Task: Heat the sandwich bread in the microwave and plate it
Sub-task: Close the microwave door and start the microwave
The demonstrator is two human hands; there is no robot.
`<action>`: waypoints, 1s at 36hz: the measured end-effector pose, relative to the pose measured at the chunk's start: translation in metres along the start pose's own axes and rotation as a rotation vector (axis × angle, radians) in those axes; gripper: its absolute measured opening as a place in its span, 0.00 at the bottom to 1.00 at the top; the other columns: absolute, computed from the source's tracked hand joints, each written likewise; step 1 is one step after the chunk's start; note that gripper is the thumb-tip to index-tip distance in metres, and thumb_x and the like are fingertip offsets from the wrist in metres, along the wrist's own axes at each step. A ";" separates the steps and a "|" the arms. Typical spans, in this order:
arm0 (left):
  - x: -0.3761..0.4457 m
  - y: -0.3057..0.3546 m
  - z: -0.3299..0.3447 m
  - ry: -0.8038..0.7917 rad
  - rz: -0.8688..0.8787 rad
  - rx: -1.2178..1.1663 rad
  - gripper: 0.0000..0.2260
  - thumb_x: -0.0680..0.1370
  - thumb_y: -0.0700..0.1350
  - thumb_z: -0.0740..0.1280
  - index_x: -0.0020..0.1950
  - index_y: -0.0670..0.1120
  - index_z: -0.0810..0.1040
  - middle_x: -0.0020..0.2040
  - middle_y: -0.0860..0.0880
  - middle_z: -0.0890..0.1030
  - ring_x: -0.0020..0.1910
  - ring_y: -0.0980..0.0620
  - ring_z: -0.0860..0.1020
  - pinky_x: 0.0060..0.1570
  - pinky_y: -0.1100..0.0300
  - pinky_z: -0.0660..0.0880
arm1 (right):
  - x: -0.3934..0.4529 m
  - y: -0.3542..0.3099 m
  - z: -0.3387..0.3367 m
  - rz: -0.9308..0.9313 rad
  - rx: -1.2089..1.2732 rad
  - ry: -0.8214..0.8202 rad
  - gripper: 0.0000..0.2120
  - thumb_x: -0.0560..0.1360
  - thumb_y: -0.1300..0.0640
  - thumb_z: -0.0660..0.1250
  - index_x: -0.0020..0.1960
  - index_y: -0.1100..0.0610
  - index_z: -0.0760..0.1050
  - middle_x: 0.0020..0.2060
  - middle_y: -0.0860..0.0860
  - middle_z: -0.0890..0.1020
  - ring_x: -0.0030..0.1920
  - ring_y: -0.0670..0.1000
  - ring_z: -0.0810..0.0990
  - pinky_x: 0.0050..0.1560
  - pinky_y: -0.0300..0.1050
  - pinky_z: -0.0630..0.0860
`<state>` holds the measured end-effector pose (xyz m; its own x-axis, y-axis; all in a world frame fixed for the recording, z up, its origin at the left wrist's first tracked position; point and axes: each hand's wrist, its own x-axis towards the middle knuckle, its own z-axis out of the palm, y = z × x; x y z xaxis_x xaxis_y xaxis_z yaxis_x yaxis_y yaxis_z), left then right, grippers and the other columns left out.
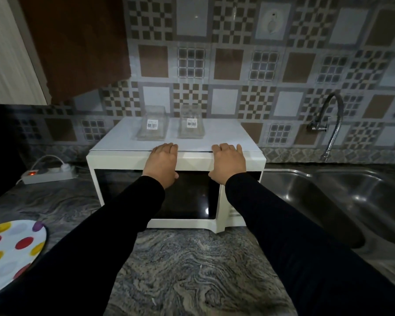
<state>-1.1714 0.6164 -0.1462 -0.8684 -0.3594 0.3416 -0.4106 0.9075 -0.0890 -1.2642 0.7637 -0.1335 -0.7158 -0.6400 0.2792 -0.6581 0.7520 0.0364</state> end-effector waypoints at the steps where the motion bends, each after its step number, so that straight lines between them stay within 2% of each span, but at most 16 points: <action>1: 0.000 0.000 0.000 0.007 0.002 -0.001 0.38 0.72 0.48 0.73 0.75 0.40 0.58 0.74 0.43 0.65 0.73 0.46 0.63 0.74 0.55 0.58 | 0.000 0.000 0.000 0.000 0.007 0.002 0.32 0.72 0.53 0.69 0.73 0.57 0.62 0.67 0.56 0.70 0.69 0.56 0.67 0.76 0.54 0.49; 11: 0.000 0.002 0.000 0.058 -0.009 -0.023 0.29 0.73 0.44 0.72 0.70 0.40 0.64 0.68 0.43 0.71 0.68 0.47 0.69 0.71 0.58 0.62 | -0.002 -0.001 0.004 0.012 -0.018 0.102 0.25 0.76 0.55 0.66 0.70 0.58 0.65 0.64 0.56 0.73 0.67 0.56 0.70 0.77 0.52 0.50; 20: -0.001 0.003 0.002 0.063 -0.032 -0.035 0.29 0.74 0.43 0.71 0.71 0.40 0.64 0.68 0.43 0.71 0.68 0.47 0.69 0.70 0.58 0.63 | -0.004 0.001 0.008 0.008 0.035 0.094 0.27 0.76 0.53 0.67 0.71 0.58 0.63 0.67 0.55 0.71 0.68 0.55 0.68 0.75 0.49 0.55; 23: -0.004 0.006 0.006 0.066 -0.031 0.027 0.31 0.76 0.44 0.69 0.74 0.40 0.58 0.72 0.42 0.65 0.73 0.46 0.64 0.74 0.56 0.57 | -0.007 0.003 0.012 -0.001 0.073 0.106 0.29 0.76 0.52 0.67 0.73 0.58 0.61 0.69 0.54 0.68 0.70 0.54 0.65 0.74 0.48 0.57; 26: -0.008 0.008 0.010 0.043 -0.051 0.091 0.34 0.79 0.44 0.64 0.78 0.40 0.49 0.77 0.43 0.57 0.77 0.46 0.55 0.77 0.51 0.49 | -0.011 0.006 0.013 -0.009 0.084 0.089 0.32 0.77 0.52 0.65 0.76 0.57 0.56 0.74 0.54 0.62 0.74 0.54 0.60 0.76 0.50 0.53; 31: -0.011 0.009 0.007 -0.011 -0.066 0.083 0.35 0.79 0.43 0.61 0.78 0.42 0.42 0.78 0.45 0.52 0.78 0.46 0.50 0.76 0.47 0.46 | -0.016 0.009 0.007 -0.004 0.136 -0.011 0.35 0.78 0.52 0.64 0.79 0.55 0.49 0.78 0.52 0.54 0.78 0.52 0.50 0.77 0.52 0.46; 36: -0.023 0.004 0.007 -0.033 -0.055 0.019 0.37 0.78 0.41 0.60 0.78 0.44 0.38 0.79 0.47 0.47 0.78 0.46 0.45 0.75 0.44 0.44 | -0.026 0.009 0.001 0.012 0.149 -0.073 0.35 0.79 0.52 0.62 0.79 0.54 0.46 0.79 0.51 0.50 0.79 0.51 0.47 0.77 0.51 0.44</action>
<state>-1.1550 0.6270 -0.1606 -0.8527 -0.4160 0.3159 -0.4630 0.8819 -0.0887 -1.2523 0.7871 -0.1410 -0.7356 -0.6447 0.2079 -0.6726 0.7317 -0.1107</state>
